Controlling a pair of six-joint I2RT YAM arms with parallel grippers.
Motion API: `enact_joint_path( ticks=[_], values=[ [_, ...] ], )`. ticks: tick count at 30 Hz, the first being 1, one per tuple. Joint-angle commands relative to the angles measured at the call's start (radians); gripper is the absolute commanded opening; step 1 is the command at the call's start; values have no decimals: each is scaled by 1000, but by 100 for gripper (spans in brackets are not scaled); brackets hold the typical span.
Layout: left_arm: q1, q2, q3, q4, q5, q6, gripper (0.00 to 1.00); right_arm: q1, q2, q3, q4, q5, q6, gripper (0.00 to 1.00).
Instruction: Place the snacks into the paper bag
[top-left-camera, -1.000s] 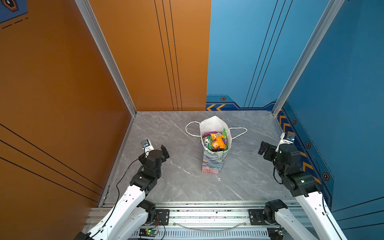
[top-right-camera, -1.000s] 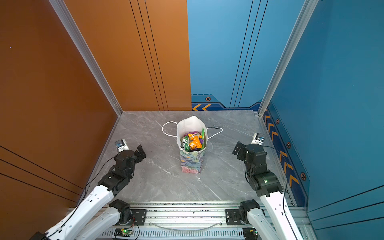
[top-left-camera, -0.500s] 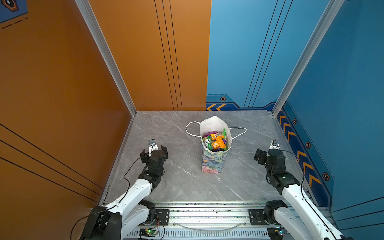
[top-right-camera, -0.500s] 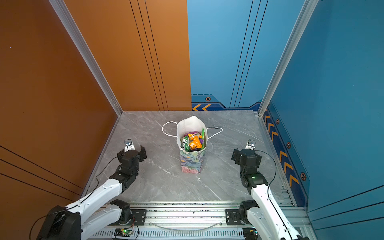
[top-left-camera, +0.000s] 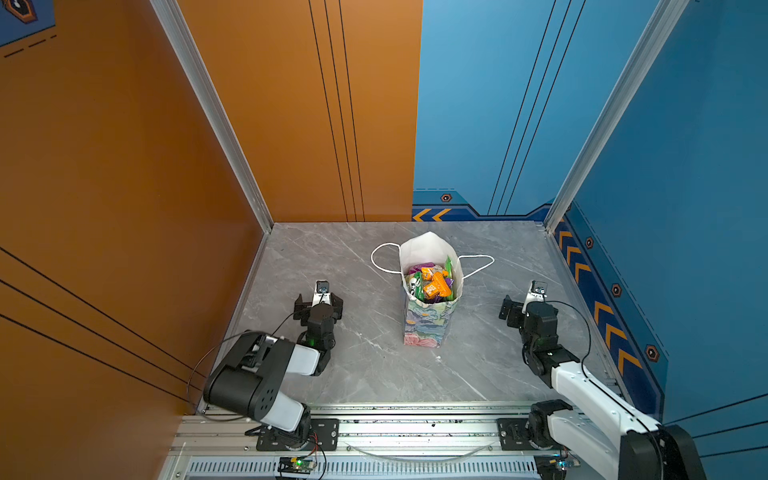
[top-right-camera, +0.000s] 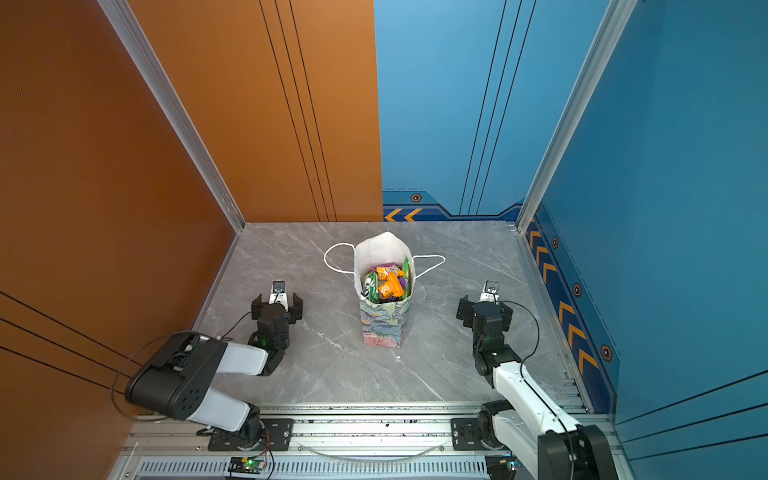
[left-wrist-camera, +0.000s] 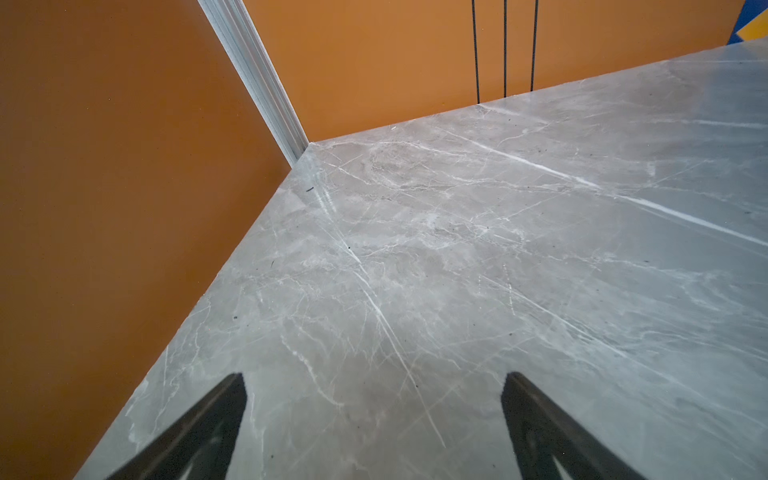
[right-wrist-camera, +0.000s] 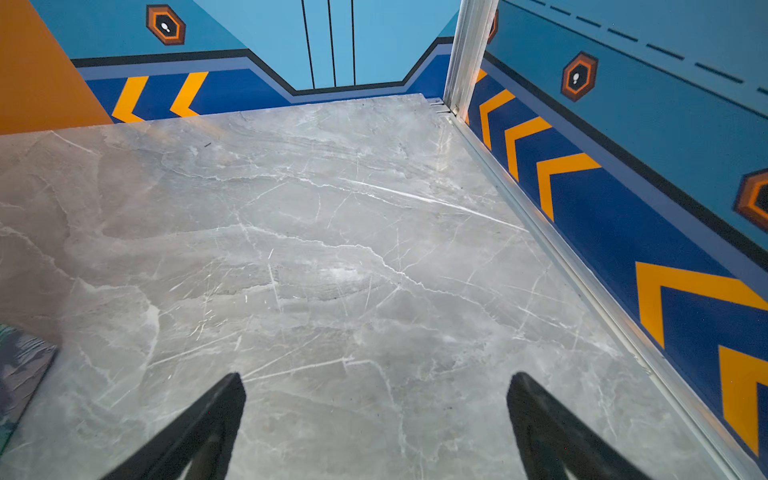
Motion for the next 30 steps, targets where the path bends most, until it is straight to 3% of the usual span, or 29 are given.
enact_joint_path(
  ticks=[1, 5, 6, 9, 11, 17, 30],
  values=[
    [39, -44, 22, 24, 63, -11, 97, -27, 134, -2, 205, 3, -42, 100],
    [170, 4, 102, -131, 255, -113, 98, -70, 290, 32, 396, -97, -87, 100],
    [168, 35, 92, -56, 249, -102, 98, -86, 334, 41, 428, -129, -96, 100],
    [168, 10, 103, -122, 246, -115, 98, -128, 523, 54, 598, -247, -89, 100],
    [182, 20, 104, -104, 248, -126, 98, -122, 484, 101, 440, -235, -98, 100],
    [188, 15, 104, -113, 251, -136, 98, -112, 500, 84, 495, -180, -89, 100],
    [185, 14, 102, -111, 242, -135, 98, -117, 499, 88, 489, -189, -88, 100]
  ],
)
